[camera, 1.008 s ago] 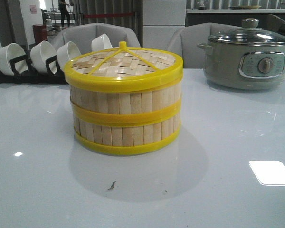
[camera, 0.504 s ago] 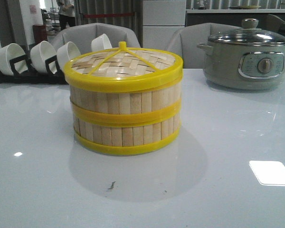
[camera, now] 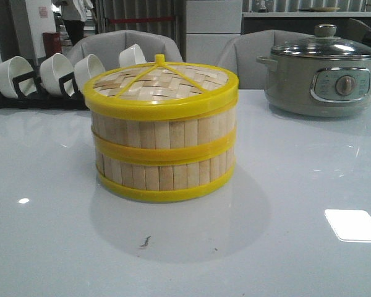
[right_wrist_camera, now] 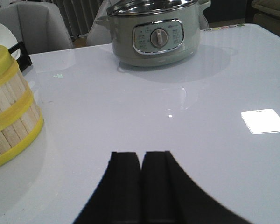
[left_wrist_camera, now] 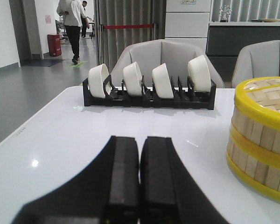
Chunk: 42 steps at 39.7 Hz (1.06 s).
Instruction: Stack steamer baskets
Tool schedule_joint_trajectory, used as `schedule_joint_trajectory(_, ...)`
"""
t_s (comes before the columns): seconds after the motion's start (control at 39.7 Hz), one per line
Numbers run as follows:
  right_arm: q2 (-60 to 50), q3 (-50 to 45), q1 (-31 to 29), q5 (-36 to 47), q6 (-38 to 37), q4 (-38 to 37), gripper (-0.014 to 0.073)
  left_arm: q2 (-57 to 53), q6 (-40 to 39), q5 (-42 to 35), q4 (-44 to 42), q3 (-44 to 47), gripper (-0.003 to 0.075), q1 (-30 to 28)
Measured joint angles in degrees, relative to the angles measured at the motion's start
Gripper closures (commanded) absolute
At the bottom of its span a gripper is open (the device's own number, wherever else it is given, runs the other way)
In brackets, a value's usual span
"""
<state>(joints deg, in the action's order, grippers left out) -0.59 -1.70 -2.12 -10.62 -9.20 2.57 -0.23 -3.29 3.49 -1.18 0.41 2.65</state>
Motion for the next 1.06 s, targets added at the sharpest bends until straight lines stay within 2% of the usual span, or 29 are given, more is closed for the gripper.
schedule_joint_trajectory(1.06,0.0,0.0,0.0,2.0,-0.1,-2.6,0.0538,0.0,0.1,0.0,0.0,0.0,0.0634,0.0)
